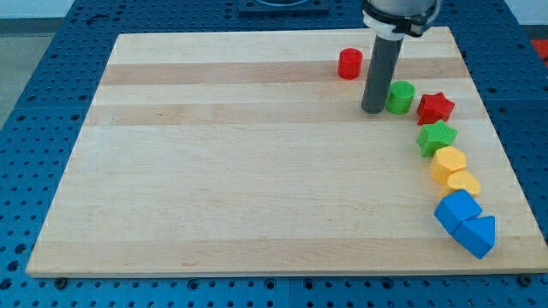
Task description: Move the green circle right a bit
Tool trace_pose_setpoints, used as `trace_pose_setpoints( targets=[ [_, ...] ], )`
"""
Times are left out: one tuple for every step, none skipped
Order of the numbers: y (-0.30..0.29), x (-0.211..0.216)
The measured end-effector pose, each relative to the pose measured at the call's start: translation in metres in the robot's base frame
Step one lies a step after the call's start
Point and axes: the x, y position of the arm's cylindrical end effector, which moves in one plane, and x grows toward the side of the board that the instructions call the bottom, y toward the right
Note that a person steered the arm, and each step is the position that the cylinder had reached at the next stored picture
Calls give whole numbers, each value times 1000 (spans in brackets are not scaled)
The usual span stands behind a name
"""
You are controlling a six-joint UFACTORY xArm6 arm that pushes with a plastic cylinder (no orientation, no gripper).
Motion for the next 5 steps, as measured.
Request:
trace_pose_setpoints(
  targets=[
    [11,-12],
    [11,-12],
    [11,-6],
    [-13,20],
    [-17,25]
  ],
)
